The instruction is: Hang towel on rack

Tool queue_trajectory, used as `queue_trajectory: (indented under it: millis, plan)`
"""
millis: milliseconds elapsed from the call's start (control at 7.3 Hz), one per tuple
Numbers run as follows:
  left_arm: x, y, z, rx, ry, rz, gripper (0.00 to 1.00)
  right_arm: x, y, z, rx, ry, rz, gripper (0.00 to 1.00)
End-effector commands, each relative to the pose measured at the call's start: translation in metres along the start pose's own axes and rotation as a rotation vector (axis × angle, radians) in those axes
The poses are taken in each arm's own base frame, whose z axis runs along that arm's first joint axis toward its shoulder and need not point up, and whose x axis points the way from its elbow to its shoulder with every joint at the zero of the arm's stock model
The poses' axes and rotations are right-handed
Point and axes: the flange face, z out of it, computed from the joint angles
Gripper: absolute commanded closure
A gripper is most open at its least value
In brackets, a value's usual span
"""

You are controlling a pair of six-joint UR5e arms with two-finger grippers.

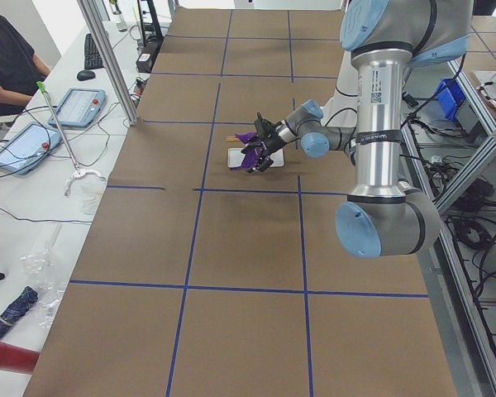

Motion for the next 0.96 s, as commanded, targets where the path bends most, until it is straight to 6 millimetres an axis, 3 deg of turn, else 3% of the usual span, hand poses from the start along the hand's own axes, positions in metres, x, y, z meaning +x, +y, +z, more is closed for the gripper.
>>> queue_trajectory:
  millis: [0, 274, 548, 822]
  plan:
    - [-0.031, -0.042, 0.011, -0.092, -0.009, 0.129, 0.00, 0.000, 0.002, -0.001, 0.017, -0.002, -0.018, 0.00]
    - [-0.044, -0.067, 0.020, -0.166, -0.015, 0.238, 0.00, 0.003, 0.003, 0.004, 0.008, 0.000, -0.012, 0.00]
    - [-0.074, -0.121, 0.029, -0.261, 0.004, 0.386, 0.00, 0.009, -0.001, 0.013, 0.010, -0.020, -0.014, 0.00]
    - [-0.100, -0.163, 0.046, -0.331, 0.028, 0.457, 0.00, 0.031, -0.014, 0.045, 0.036, -0.074, -0.033, 0.00]
